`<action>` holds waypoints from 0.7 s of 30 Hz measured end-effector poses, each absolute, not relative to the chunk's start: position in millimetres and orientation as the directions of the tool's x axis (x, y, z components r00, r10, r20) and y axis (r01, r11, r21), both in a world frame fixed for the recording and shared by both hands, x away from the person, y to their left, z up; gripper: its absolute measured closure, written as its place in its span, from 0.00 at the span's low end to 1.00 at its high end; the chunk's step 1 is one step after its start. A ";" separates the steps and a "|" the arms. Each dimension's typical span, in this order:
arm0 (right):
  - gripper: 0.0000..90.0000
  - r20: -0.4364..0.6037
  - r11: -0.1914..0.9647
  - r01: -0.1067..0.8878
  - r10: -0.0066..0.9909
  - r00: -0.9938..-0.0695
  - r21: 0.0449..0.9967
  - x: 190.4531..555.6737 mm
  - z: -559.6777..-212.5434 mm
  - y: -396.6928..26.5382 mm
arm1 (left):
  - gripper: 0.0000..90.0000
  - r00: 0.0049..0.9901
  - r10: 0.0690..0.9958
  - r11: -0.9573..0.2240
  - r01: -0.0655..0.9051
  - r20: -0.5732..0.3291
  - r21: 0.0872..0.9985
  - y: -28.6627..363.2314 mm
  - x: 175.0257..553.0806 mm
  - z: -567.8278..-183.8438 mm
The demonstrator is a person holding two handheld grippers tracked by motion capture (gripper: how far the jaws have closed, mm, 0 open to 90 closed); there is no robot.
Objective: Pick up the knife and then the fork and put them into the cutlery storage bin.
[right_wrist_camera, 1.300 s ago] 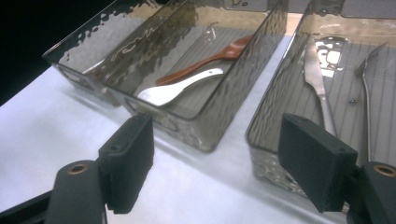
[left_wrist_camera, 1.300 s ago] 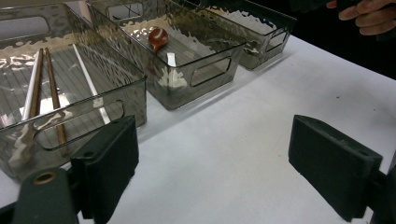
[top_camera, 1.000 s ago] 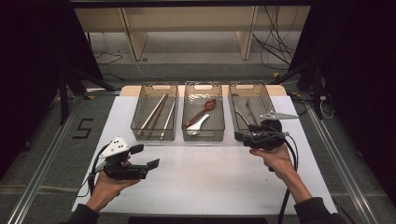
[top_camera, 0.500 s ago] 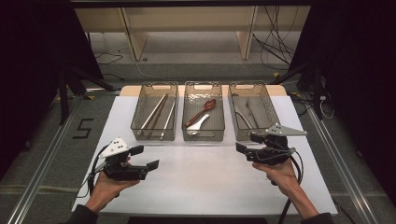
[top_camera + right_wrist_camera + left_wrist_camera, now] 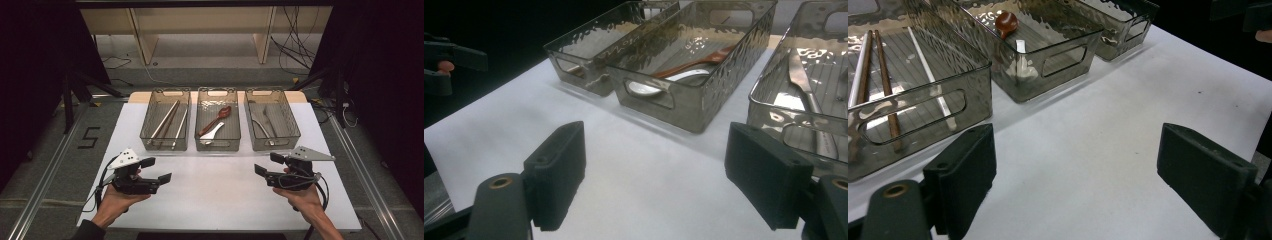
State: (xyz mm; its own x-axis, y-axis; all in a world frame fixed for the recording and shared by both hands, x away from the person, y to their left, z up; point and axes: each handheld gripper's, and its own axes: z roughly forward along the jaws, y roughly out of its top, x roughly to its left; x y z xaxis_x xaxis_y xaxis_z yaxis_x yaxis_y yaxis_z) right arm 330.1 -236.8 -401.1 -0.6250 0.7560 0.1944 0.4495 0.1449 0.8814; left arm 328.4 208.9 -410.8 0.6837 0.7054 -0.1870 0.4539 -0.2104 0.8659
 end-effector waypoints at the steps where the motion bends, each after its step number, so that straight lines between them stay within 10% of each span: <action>1: 0.28 0.196 0.142 0.451 0.758 -0.622 0.881 327.9 -401.6 -237.0 | 0.17 0.685 0.704 -0.213 0.453 -0.185 0.865 209.2 328.3 -410.8; 21: 0.27 0.160 0.161 0.434 0.774 -0.612 0.886 312.1 -410.1 -240.2 | 0.17 0.689 0.699 -0.215 0.457 -0.190 0.863 207.6 328.1 -410.8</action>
State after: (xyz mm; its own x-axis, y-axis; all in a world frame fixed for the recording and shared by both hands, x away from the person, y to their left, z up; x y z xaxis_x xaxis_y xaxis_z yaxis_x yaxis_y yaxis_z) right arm 312.1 -240.2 -410.1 -0.6124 0.7742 0.1598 0.4344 0.1607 0.8863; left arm 328.1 207.6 -410.8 0.6893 0.6991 -0.1904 0.4566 -0.2152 0.8633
